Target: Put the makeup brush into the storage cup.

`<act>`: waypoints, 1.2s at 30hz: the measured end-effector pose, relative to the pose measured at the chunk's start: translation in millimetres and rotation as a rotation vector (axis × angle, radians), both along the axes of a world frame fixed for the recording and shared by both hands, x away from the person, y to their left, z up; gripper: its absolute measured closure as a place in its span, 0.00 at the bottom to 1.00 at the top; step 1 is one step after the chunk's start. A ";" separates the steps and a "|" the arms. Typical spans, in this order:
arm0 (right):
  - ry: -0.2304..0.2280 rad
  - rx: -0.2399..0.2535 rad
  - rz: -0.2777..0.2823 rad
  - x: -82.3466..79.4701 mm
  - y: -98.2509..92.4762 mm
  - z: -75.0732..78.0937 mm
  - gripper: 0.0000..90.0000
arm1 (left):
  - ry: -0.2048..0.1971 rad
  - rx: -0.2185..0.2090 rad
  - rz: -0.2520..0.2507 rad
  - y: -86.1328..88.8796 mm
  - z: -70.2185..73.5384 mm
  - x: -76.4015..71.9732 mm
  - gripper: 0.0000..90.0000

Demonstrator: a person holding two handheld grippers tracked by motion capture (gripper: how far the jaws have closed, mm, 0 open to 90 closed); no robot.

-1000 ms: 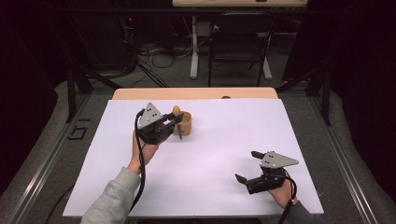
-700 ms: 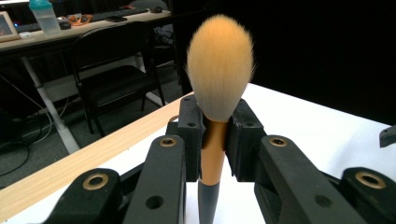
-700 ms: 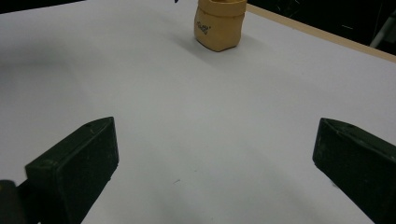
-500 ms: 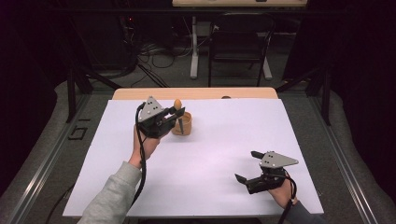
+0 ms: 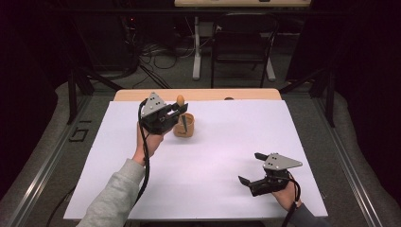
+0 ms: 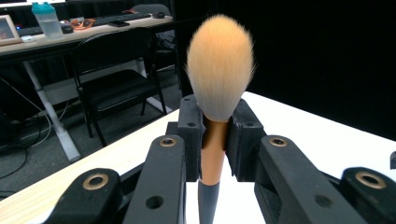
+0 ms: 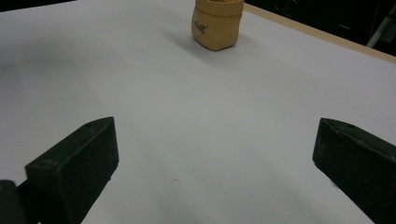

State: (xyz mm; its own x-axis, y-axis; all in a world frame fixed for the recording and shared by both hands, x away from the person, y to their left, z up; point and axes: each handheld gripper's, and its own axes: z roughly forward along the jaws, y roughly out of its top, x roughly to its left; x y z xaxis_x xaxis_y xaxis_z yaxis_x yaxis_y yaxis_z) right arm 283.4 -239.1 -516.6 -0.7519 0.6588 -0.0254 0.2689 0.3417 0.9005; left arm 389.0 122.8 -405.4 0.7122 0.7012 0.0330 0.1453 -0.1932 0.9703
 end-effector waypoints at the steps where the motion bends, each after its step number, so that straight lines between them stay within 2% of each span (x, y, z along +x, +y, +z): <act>1: 0.000 0.001 0.000 0.0 0.0 -0.1 0.00 | -0.001 0.002 0.002 0.0 0.3 0.7 0.87; 2: 0.004 -0.012 -0.002 -0.4 -0.7 0.7 0.00 | -0.002 0.006 0.004 0.1 0.8 1.6 0.87; 3: -0.002 0.000 0.000 0.0 -0.4 0.1 0.00 | -0.004 0.007 0.005 0.2 1.0 2.2 0.87; 13: 0.004 -0.004 -0.001 1.1 -1.3 -0.8 0.00 | -0.018 0.011 0.034 1.9 3.7 17.1 0.87; 16: 0.009 -0.003 -0.003 1.3 -1.4 -1.1 0.00 | -0.006 -0.007 0.052 2.6 1.7 26.3 0.87; 26: 0.009 -0.003 0.000 1.5 -1.4 -1.6 0.00 | -0.018 0.009 0.078 -1.4 0.3 39.9 0.87; 31: 0.005 -0.007 -0.004 0.9 -1.8 -1.1 0.00 | -0.011 0.026 0.090 -3.0 -3.0 45.8 0.87; 36: 0.008 -0.010 0.001 0.8 -1.2 -1.9 0.00 | -0.004 0.017 0.107 -3.2 -6.8 51.0 0.87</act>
State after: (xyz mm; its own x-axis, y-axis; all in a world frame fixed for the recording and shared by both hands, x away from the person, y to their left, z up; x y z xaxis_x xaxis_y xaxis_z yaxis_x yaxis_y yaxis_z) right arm 284.2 -240.3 -518.6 -0.7526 0.6579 -0.0260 0.2757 0.3507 0.8950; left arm 440.0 119.6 -412.1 0.6331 0.7726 0.0478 0.1625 -0.1931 0.9676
